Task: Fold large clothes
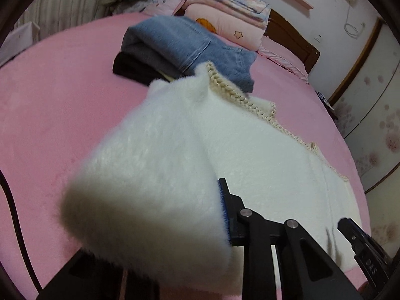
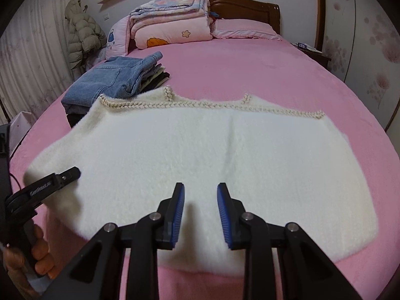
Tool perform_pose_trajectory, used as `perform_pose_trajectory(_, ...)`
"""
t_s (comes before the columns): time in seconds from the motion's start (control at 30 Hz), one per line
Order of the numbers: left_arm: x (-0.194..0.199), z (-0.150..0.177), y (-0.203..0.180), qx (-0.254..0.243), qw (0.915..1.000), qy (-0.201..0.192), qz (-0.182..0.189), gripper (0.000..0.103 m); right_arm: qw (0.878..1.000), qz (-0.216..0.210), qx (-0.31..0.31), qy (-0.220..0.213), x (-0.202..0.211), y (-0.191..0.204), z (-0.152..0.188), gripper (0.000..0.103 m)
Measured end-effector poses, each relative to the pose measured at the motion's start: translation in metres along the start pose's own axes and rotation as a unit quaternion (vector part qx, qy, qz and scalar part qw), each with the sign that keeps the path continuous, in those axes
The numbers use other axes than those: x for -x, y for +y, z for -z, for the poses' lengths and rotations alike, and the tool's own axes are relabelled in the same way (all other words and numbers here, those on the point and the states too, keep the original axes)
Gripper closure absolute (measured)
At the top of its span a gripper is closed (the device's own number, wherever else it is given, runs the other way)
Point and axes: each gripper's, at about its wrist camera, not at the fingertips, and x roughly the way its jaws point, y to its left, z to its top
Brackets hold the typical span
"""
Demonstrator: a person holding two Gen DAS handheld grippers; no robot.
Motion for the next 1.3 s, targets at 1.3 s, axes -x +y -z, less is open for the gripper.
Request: perform_pose_trajectory(1.3, 0.016, 0.134, -0.323, -0.371, 0.9248, -0.011, 0.083, 0.083, 0.988, 0.031, -0.143, 0.055, 0.056, -0.2, 0.077, 0.089)
